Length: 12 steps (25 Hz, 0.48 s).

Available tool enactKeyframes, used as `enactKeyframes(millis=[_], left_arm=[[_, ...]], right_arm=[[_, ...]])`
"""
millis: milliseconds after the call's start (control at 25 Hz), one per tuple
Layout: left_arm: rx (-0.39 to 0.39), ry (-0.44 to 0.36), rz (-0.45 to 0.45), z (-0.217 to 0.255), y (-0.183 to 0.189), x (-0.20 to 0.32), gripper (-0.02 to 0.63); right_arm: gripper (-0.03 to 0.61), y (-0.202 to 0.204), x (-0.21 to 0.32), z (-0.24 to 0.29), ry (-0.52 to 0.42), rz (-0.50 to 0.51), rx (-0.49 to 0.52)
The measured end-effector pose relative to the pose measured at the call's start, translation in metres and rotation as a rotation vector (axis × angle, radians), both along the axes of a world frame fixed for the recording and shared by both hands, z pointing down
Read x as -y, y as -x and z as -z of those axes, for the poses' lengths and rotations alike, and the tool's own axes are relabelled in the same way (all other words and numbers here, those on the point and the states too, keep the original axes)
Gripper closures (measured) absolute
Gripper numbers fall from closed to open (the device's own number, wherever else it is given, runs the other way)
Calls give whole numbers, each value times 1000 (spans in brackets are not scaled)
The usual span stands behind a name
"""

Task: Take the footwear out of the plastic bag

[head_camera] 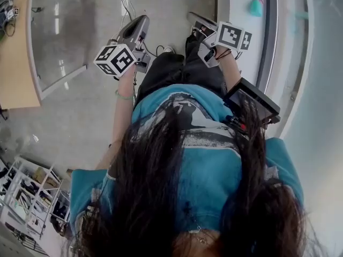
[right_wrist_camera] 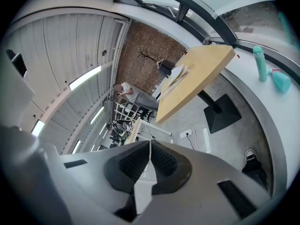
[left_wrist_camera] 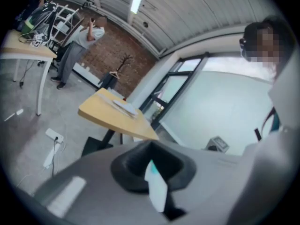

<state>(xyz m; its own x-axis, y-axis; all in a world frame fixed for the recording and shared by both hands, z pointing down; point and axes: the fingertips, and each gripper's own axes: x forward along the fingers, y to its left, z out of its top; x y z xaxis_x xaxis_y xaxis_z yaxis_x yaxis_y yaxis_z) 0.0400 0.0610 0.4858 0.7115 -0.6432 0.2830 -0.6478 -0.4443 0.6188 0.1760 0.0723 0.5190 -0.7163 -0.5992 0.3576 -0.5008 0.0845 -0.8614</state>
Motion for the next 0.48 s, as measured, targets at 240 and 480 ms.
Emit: enactKeyframes(millis=[240,480], left_arm=[[-10,-20,-16,-8,36,-22,617],[-17,-17,-58,-15,22,-22,617]], right_arm=[[555,38,-33,3,-23,-2,-25],[555,33,-33,-1,-25,-5,-56]])
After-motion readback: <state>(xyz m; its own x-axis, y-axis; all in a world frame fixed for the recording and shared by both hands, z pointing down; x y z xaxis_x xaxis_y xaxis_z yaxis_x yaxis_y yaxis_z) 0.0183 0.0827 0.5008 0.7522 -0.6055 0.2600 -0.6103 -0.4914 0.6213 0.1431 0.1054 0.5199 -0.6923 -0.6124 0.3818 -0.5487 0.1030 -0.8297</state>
